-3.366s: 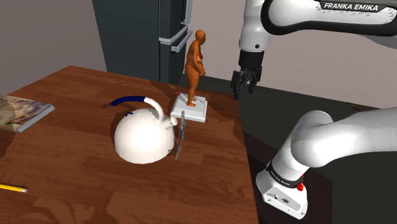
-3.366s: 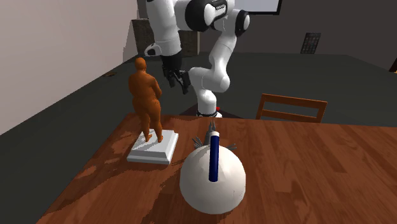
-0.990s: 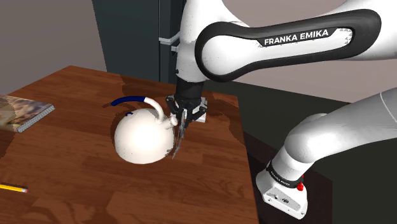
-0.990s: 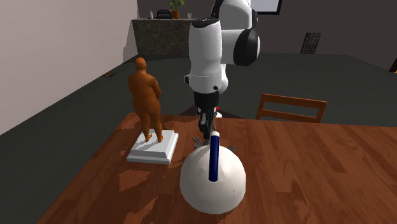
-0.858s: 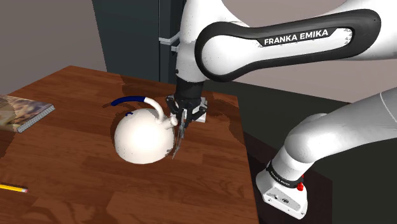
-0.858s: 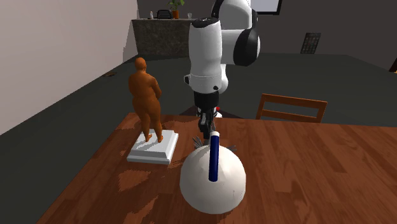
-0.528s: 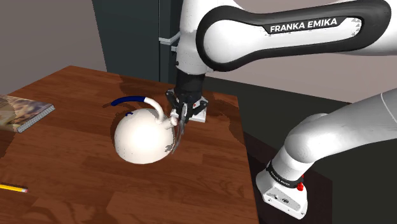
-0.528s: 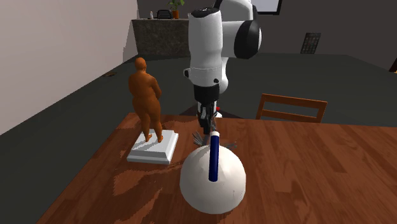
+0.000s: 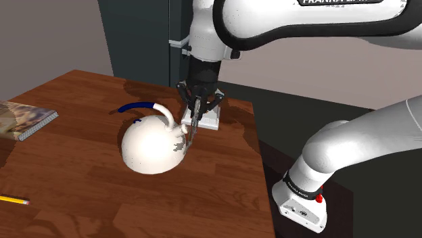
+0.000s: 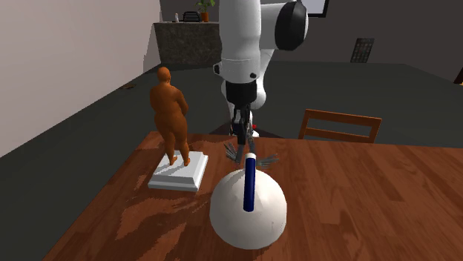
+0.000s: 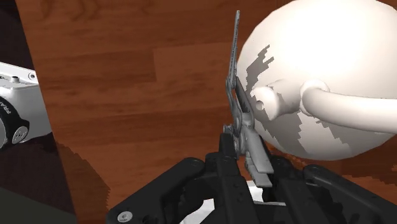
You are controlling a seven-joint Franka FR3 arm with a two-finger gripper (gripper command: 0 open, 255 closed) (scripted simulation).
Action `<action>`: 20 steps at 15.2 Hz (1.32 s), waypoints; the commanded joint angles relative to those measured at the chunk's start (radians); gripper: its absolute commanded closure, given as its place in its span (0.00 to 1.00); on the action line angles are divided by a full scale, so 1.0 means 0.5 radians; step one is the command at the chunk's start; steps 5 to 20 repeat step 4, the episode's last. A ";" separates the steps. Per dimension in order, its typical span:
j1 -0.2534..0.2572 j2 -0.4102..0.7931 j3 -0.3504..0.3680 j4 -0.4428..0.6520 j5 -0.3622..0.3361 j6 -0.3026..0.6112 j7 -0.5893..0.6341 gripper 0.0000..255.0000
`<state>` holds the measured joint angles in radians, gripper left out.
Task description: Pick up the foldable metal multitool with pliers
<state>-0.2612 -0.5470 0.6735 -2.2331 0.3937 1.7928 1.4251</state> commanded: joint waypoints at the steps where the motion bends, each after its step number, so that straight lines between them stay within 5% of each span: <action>1: -0.003 -0.003 -0.015 0.051 -0.010 -0.055 0.006 1.00; 20: -0.005 -0.003 -0.023 0.080 -0.015 -0.085 0.009 1.00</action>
